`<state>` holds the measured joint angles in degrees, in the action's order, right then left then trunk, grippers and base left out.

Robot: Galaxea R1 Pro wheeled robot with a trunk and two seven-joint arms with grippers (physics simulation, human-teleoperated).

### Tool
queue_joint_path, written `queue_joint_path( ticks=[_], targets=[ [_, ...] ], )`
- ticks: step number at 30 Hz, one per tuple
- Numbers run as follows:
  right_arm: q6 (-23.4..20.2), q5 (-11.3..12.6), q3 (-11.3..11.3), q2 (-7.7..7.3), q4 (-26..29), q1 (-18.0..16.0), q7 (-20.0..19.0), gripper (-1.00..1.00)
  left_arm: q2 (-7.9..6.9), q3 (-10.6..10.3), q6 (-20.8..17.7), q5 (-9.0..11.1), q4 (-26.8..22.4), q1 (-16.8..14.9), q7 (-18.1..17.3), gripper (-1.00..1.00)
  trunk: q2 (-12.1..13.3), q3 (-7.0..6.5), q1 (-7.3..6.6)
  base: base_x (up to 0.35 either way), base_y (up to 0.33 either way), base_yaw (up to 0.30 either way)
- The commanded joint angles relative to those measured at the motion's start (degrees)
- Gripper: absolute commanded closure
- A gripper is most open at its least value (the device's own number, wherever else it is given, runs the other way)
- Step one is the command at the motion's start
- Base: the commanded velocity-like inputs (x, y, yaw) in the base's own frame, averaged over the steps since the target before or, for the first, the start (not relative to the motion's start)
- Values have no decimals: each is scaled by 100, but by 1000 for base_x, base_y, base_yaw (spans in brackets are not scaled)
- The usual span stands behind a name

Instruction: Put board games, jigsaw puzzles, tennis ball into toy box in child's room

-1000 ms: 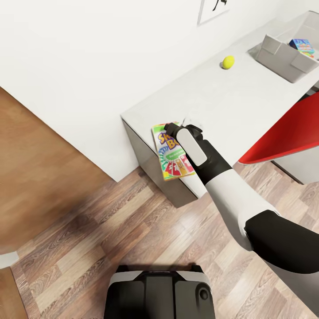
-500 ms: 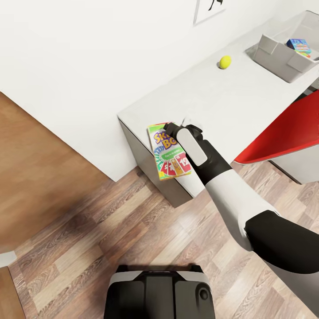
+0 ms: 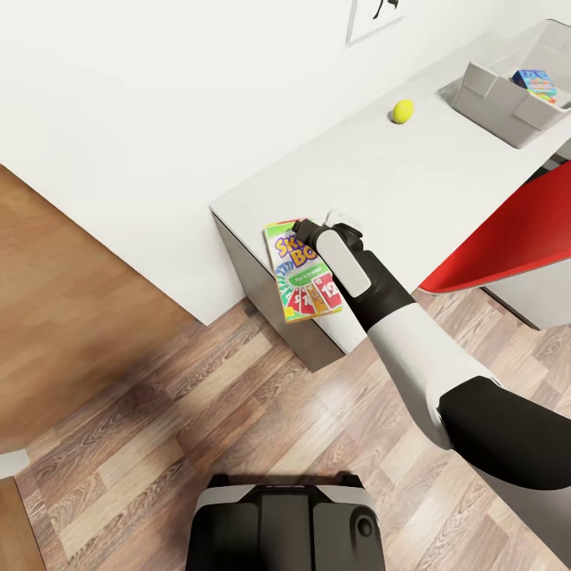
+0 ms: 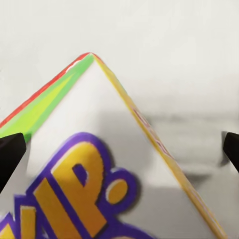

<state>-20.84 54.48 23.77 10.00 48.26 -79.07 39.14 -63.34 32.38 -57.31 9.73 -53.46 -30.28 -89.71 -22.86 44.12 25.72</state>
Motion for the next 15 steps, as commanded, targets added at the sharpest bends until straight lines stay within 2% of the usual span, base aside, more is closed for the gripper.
queue_joint_path(
  ticks=[1,15],
  targets=[
    [-27,21,5,0,-80,-3,44,-100,-3,-2,-61,-8,2,-4,-29,-100,-6,8,6,0,0,0],
    [-43,22,-13,0,21,-3,41,-100,-3,-3,-61,-8,2,-4,-29,-100,-6,8,6,0,0,0]
  ],
)
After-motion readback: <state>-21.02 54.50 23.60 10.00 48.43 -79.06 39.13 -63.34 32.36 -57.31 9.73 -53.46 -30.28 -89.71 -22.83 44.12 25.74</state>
